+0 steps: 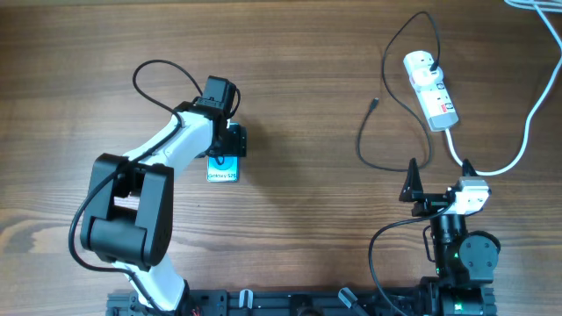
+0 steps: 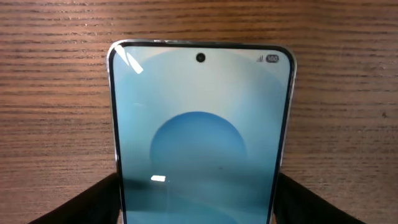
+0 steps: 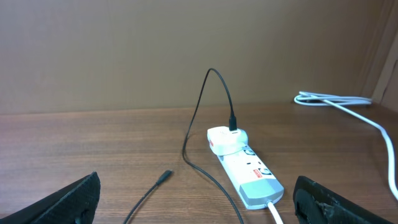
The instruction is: Plug charger to phone and switch on socket
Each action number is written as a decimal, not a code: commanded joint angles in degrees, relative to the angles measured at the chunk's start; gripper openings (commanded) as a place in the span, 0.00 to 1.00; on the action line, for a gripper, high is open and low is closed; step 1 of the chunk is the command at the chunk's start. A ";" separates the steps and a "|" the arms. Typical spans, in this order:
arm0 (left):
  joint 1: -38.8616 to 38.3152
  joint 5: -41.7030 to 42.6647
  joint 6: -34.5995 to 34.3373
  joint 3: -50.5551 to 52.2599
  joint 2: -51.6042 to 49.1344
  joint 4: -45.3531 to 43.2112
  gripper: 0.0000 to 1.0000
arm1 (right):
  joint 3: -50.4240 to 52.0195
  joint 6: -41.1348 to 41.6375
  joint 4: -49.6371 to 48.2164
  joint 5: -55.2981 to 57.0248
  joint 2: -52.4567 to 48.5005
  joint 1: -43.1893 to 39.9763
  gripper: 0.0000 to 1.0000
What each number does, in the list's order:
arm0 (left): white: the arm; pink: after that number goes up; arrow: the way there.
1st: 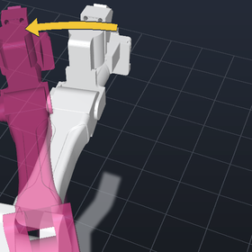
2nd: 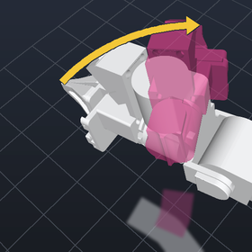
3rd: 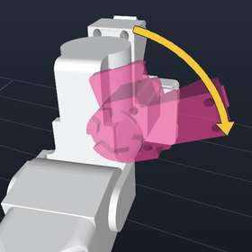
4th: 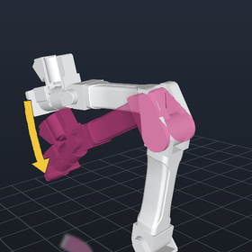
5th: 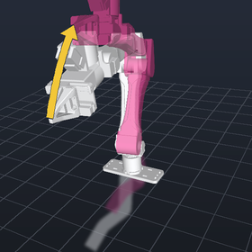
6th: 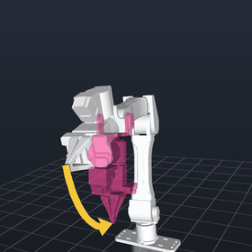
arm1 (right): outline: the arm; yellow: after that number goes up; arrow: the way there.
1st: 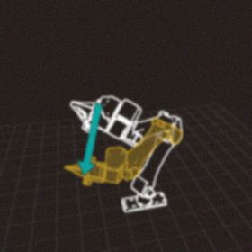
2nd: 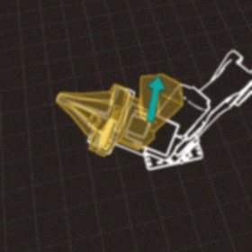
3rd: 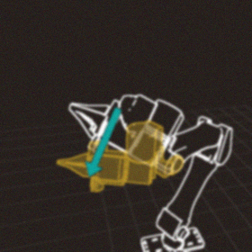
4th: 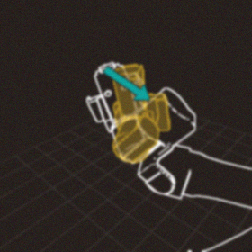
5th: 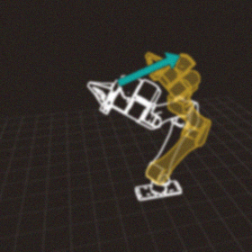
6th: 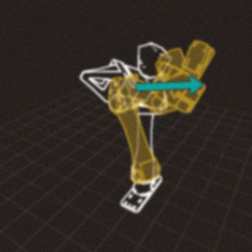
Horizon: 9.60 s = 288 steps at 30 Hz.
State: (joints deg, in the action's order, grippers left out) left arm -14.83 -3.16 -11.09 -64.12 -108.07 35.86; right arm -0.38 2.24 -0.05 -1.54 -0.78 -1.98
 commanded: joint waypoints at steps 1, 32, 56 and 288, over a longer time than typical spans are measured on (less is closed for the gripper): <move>0.09 2.51 -1.81 3.06 -2.51 0.98 0.68 | 0.11 -0.61 -0.13 -1.14 0.57 -0.13 1.00; 0.09 2.69 -1.84 0.37 -2.49 6.75 0.64 | 0.11 -0.61 -0.13 -1.14 0.57 -0.13 1.00; 0.11 3.78 -4.44 -10.14 -2.08 16.83 0.58 | 0.11 -0.63 -0.13 -1.14 0.57 -0.13 1.00; 12.04 40.50 -33.35 -15.28 14.43 23.47 1.00 | -45.35 98.82 -24.79 -45.24 -89.77 23.76 0.04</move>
State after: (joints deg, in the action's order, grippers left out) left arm -2.20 29.93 -45.23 -78.76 -94.89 60.25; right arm -44.73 97.73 -23.62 -43.24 -90.13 19.94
